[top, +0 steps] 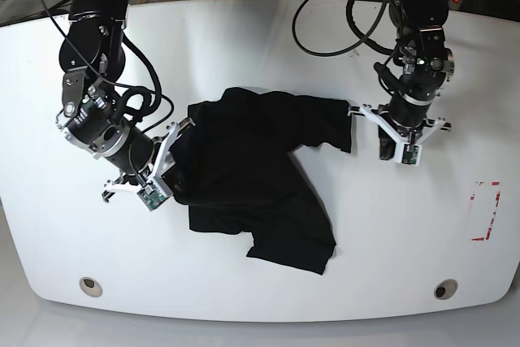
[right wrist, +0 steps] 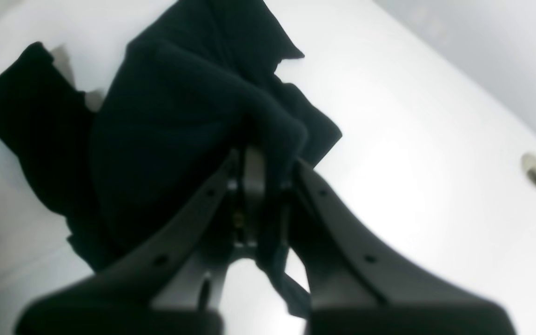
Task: Fold the T-shirt properly
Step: 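Lift the shirt with both grippers and pull it apart to flip it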
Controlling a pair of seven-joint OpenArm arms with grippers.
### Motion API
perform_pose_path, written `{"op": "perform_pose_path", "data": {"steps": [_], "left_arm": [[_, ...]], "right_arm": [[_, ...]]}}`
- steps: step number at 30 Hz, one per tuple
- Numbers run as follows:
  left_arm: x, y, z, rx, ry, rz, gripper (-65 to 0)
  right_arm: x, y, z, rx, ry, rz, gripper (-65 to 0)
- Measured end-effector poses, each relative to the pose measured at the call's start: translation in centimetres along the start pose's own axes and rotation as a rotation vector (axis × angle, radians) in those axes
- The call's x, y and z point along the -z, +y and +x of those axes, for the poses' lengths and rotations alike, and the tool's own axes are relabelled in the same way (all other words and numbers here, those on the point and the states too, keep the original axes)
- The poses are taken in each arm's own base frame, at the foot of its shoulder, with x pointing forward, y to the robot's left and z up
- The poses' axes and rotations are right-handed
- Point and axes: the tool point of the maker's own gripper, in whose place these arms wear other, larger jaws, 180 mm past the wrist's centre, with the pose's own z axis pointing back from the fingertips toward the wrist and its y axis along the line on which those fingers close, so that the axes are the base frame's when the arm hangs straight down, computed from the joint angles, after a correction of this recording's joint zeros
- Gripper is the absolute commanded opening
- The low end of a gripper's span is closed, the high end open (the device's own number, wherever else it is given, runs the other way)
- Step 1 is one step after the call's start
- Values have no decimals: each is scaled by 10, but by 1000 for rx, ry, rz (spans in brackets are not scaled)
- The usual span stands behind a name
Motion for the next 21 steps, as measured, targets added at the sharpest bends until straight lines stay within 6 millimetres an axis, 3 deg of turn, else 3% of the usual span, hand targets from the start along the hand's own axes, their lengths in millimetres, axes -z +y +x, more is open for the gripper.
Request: {"op": "perform_pose_path", "data": {"steps": [2,5,9,21], "left_arm": [[4,-15,-2,-7,2,-43,-592],[13,-35,-21,-8,59,-95,-425],[18,-43,-40,-15,113,-115,-268],[47,-43,-68,-50,209,-129,-246]], "right_arm": [[1,5,-1,10,0,12,-650],[2,7,-3,15,1,18,-650],[2,7,-4,14,4,17,-650],[2,12,-5,-16,7,38,-650]]}}
